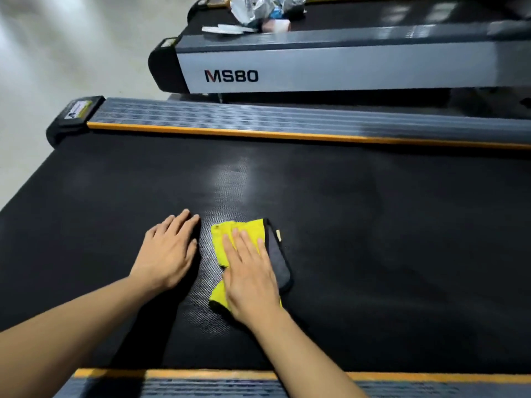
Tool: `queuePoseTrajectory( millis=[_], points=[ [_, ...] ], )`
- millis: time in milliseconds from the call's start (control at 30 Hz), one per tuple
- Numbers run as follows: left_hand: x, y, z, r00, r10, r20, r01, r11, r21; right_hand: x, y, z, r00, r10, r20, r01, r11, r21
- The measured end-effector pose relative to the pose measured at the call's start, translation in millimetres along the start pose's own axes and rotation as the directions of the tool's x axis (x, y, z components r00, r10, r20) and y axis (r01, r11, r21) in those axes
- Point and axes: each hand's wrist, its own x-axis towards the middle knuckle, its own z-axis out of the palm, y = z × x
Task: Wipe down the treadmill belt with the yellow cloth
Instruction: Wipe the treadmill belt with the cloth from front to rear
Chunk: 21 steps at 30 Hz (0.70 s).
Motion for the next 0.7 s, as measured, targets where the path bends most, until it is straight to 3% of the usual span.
queuePoseTrajectory(
  millis=[133,267,400,567,633,700],
  points=[
    [20,-12,4,0.999,0.044,0.01,-0.044,0.999,0.002,44,26,-1,0.997,0.081,0.01,-0.082,0.997,0.003],
    [27,-24,14,0.998,0.067,0.001,-0.067,0.998,-0.011,115,88,-13,0.972,0.233,0.019,-0.228,0.962,-0.15],
    [25,-24,22,0.996,0.069,-0.051,-0.072,0.996,-0.044,174,141,-28,0.949,0.314,-0.014,-0.313,0.937,-0.157],
    [27,-22,24,0.995,0.067,-0.077,-0.073,0.995,-0.071,222,146,-25,0.911,0.407,-0.072,-0.413,0.897,-0.157],
    [27,-22,24,0.995,0.066,-0.081,-0.072,0.994,-0.082,232,125,-18,0.923,0.378,-0.065,-0.383,0.905,-0.186],
    [27,-21,23,0.995,0.065,-0.08,-0.072,0.994,-0.077,243,91,-8,0.966,0.257,-0.038,-0.259,0.941,-0.217]
  ],
)
